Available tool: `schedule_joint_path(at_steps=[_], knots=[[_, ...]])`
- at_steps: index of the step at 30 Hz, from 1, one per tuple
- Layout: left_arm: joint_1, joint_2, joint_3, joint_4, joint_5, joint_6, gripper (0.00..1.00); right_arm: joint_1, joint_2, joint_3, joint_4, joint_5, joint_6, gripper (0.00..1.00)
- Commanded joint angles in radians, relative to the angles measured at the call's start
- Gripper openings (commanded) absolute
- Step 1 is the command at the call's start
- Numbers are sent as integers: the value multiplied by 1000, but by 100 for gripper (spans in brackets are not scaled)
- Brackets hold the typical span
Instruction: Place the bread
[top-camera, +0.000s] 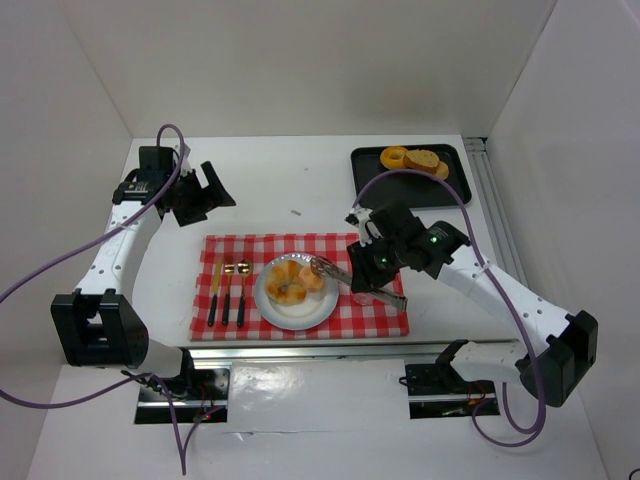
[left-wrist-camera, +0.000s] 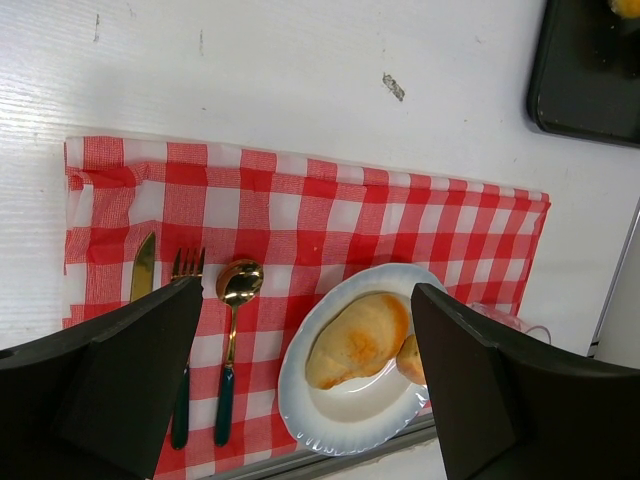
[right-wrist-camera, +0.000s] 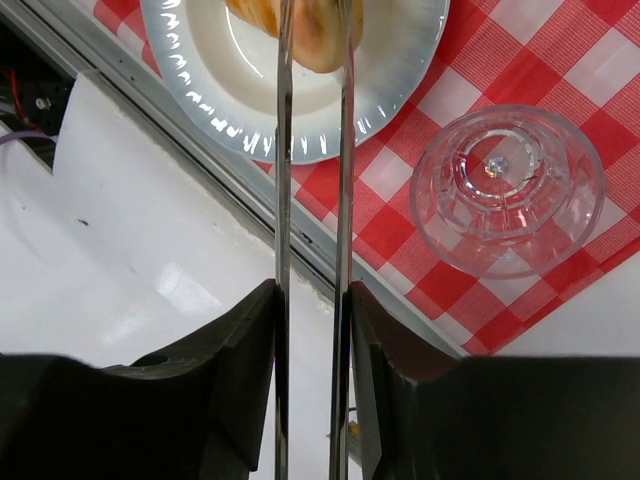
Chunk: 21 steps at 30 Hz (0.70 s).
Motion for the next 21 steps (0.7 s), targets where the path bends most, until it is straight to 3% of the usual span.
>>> schedule_joint_path(at_steps=[1,15,21], knots=[[7,-24,11,8,16,-1,99,0,-7,53,-39,-8,-8,41],[7,-14,1,28,35,-1,99,-30,13,139,-39,67,-8,46],[7,-14,1,28,35,-1,99,-59,23,166,51,216,31,48]])
